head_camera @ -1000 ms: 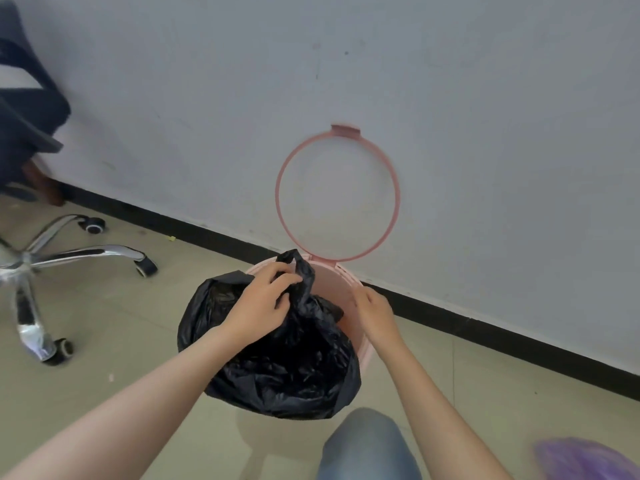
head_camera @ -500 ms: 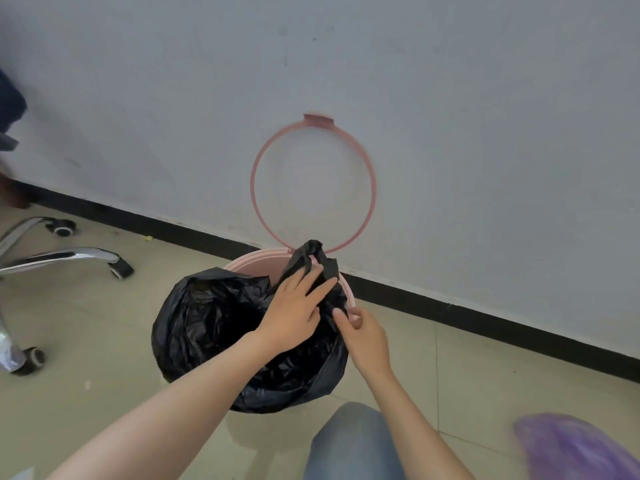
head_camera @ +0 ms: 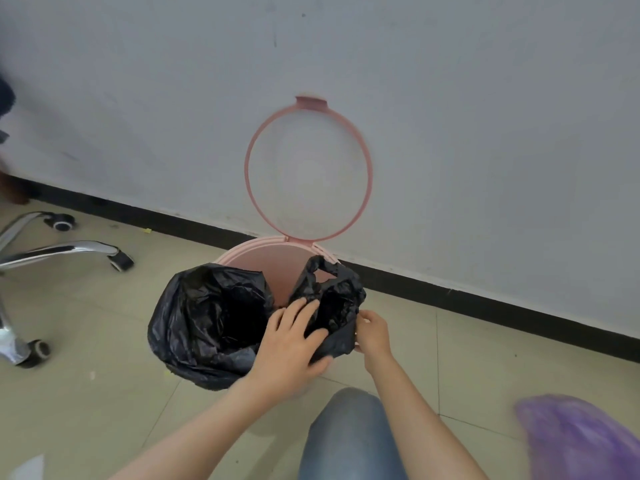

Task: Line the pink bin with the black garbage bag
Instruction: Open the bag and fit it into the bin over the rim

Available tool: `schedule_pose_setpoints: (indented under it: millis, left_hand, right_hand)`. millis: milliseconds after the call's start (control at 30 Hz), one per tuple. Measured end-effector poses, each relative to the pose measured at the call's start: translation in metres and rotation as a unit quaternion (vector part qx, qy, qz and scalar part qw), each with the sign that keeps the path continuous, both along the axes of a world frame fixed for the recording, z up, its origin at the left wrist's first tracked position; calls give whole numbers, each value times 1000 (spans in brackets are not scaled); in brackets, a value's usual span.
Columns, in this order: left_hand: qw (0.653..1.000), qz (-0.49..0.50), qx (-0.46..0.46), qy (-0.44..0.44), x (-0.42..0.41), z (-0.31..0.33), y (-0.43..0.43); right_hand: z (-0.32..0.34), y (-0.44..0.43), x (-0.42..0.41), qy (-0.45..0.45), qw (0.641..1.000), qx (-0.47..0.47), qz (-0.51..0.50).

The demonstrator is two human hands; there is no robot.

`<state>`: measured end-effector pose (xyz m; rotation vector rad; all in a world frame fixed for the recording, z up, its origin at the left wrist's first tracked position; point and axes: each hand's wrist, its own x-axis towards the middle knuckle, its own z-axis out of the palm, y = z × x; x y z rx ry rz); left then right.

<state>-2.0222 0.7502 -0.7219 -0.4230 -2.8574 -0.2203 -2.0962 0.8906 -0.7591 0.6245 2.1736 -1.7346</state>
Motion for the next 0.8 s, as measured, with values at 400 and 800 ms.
schedule_pose_setpoints:
  millis: [400,800]
  left_hand:
    - [993,-62,-5,95,42,-28,1]
    - [996,-31,19,78,57,-26,-18]
  right_hand:
    - [4,29,31,478,660,451,365]
    - [6,18,12,186,958,143,167]
